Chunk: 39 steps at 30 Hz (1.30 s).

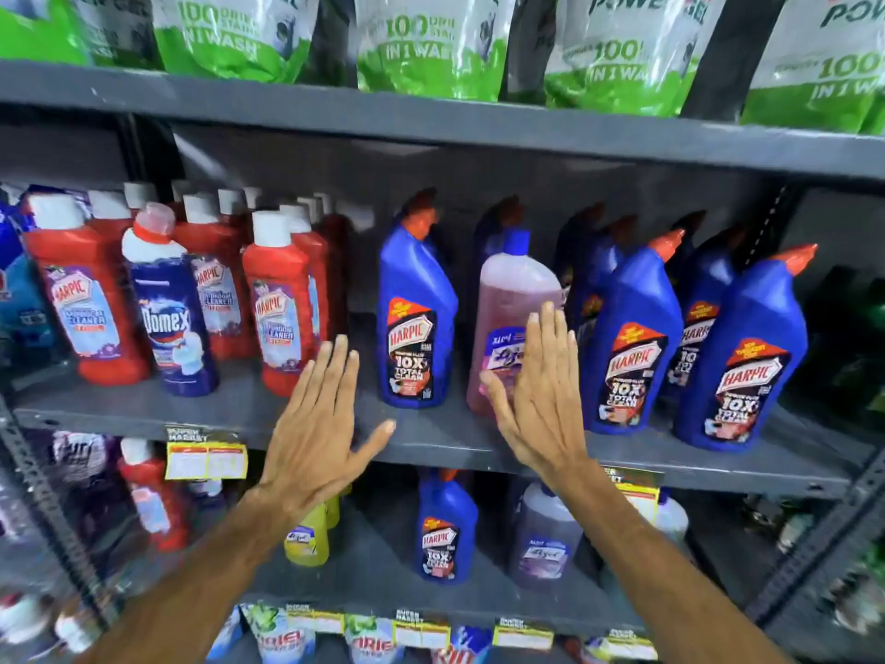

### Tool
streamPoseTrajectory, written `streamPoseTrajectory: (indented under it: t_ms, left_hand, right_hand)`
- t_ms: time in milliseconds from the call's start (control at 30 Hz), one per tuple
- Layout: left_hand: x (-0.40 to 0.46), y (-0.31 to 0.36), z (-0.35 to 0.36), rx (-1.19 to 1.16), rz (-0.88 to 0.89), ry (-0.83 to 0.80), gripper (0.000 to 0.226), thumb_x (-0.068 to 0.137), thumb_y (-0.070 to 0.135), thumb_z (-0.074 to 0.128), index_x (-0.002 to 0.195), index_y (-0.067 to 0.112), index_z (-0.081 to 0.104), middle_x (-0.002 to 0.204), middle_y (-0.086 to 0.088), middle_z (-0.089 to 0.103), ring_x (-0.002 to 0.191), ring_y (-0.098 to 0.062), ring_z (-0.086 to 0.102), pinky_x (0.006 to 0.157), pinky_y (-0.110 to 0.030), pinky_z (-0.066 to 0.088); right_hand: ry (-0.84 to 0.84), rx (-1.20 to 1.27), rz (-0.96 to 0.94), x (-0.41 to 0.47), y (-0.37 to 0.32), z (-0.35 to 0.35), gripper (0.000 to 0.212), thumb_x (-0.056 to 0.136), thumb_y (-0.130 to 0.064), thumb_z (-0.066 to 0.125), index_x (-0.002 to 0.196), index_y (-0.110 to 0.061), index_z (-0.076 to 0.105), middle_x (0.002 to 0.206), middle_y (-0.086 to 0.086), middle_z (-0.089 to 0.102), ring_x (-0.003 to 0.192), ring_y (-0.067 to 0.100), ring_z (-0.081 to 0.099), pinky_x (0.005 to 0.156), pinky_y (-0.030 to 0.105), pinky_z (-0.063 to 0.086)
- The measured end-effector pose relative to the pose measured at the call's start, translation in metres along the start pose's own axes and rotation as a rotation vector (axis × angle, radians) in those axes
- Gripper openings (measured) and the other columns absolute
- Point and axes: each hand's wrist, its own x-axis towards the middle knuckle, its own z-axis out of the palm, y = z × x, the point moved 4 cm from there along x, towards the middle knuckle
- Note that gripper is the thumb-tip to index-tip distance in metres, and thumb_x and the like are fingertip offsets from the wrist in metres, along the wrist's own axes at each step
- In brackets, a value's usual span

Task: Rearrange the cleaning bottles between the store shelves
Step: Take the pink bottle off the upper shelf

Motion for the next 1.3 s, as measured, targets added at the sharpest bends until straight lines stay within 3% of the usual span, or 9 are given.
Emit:
streamPoseTrajectory:
  t_ms: [133,267,333,500,667,833,1033,1233,1300]
  left_hand:
    - [-0.004,-0.006,0.020,0.016,-0.058,-0.124,0.109,0.094,0.079,0.026,0.164,-0.004,0.017,0.175,-0.020,0.008,0.164,-0.030,0.009,0.133,-0.047,0.016]
    - [-0.005,-0.011,0.035,0.001,-0.091,-0.270,0.120,0.087,0.092,0.013,0.167,0.003,0.008,0.177,-0.013,0.001,0.165,-0.021,0.000,0.134,-0.038,0.004]
    - [-0.004,-0.013,0.038,0.031,-0.102,-0.333,0.123,0.083,0.095,0.003,0.168,0.006,0.008,0.178,-0.011,0.004,0.165,-0.019,0.003,0.133,-0.034,0.002]
    - [-0.002,-0.014,0.040,0.064,-0.114,-0.326,0.126,0.080,0.096,-0.003,0.167,0.008,0.020,0.176,-0.010,0.020,0.163,-0.020,0.019,0.130,-0.032,0.008]
    - [-0.002,-0.014,0.040,0.088,-0.129,-0.335,0.129,0.078,0.097,-0.008,0.167,0.008,0.022,0.176,-0.009,0.022,0.162,-0.020,0.021,0.129,-0.032,0.009]
    - [-0.003,-0.015,0.041,0.078,-0.126,-0.355,0.132,0.076,0.099,-0.012,0.167,0.009,0.021,0.176,-0.009,0.021,0.162,-0.020,0.021,0.130,-0.033,0.010]
    - [-0.005,-0.011,0.038,0.046,-0.138,-0.373,0.126,0.080,0.096,-0.005,0.167,0.006,0.004,0.178,-0.012,0.002,0.165,-0.022,0.001,0.133,-0.037,0.001]
    - [-0.048,0.020,0.033,0.020,0.005,-0.153,0.106,0.098,0.080,0.028,0.166,0.001,0.007,0.177,-0.017,-0.001,0.165,-0.027,-0.005,0.134,-0.043,0.004]
    - [-0.067,0.028,0.035,-0.004,0.055,-0.094,0.102,0.101,0.074,0.039,0.167,0.002,0.009,0.177,-0.017,0.001,0.165,-0.029,-0.001,0.133,-0.045,0.008]
  right_hand:
    - [-0.042,0.179,0.205,-0.011,0.009,0.013,0.089,0.106,-0.045,0.054,0.166,0.004,0.009,0.176,0.024,0.007,0.165,0.037,0.010,0.135,0.046,0.011]
    - [-0.107,0.484,0.413,-0.008,0.018,0.025,0.092,0.106,-0.052,0.051,0.169,-0.011,-0.002,0.179,0.007,0.003,0.163,0.010,0.010,0.131,0.027,0.012]
    - [-0.128,0.606,0.522,-0.002,0.024,0.028,0.093,0.103,-0.055,0.053,0.169,-0.018,-0.002,0.179,0.002,0.011,0.154,-0.002,0.019,0.129,0.029,0.020]
    - [-0.133,0.888,0.635,0.014,0.039,0.030,0.090,0.097,-0.045,0.068,0.168,-0.025,0.016,0.159,-0.003,0.053,0.136,0.011,0.060,0.116,0.042,0.049]
    - [-0.212,1.087,0.642,0.023,0.053,0.031,0.073,0.093,-0.030,0.077,0.156,-0.022,0.042,0.132,0.000,0.073,0.115,0.012,0.075,0.091,0.029,0.062]
    - [-0.253,1.113,0.686,0.028,0.061,0.028,0.059,0.083,-0.028,0.086,0.132,-0.020,0.057,0.112,-0.001,0.080,0.105,0.014,0.078,0.082,0.030,0.065]
    - [-0.136,0.946,0.646,0.020,0.049,0.004,0.071,0.072,-0.033,0.093,0.128,-0.020,0.052,0.121,0.005,0.074,0.112,0.024,0.074,0.095,0.047,0.063]
    - [-0.091,0.911,0.602,-0.013,0.024,-0.049,0.067,0.066,-0.041,0.091,0.120,-0.036,0.052,0.113,-0.018,0.073,0.105,0.003,0.074,0.091,0.032,0.064]
    - [-0.085,0.922,0.621,-0.029,0.017,-0.065,0.065,0.069,-0.034,0.092,0.121,-0.033,0.053,0.116,-0.013,0.073,0.106,0.007,0.074,0.093,0.036,0.064]
